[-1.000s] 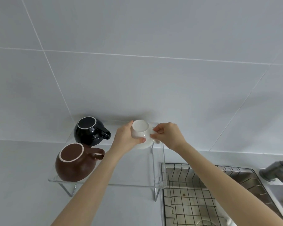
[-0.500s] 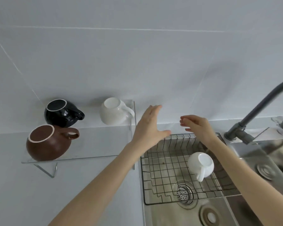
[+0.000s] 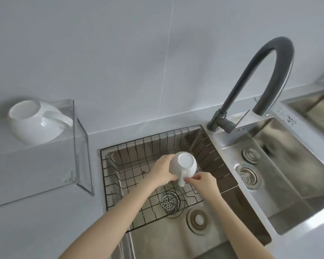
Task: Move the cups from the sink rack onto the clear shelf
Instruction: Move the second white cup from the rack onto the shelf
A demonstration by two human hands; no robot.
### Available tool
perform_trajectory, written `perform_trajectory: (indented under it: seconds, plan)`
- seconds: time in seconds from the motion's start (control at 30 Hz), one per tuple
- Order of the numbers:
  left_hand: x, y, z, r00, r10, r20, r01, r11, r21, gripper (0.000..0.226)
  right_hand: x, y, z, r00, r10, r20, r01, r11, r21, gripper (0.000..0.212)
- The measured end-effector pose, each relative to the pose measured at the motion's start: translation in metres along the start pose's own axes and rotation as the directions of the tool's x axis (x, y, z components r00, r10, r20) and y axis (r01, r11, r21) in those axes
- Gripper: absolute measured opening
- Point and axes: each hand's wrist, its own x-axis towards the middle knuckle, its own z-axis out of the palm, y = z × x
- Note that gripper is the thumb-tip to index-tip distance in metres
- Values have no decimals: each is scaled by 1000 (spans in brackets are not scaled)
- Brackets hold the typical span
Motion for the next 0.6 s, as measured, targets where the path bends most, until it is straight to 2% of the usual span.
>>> perform_trajectory:
  seconds: [0.13,0.3,0.47,0.6]
  plan:
    - [25,-5,4,999,-8,42,7,1000,7,91,4,-4,15,1000,-8,-11,9,999,32,35]
    - [33,-14,15,1000,-12,-14,11,995,-104,84,10,-3,21,998,-58,-18,57,998,-34,42]
    - [35,-16,19,996,-32,-89,18,988,-155,87,13,1,19,997,-80,-12,80,997,-4,31]
    - [21,-8,5,975,-35,-220,-2,986,-168,86,3,-14,7,982,-187,-26,188,982,30,12]
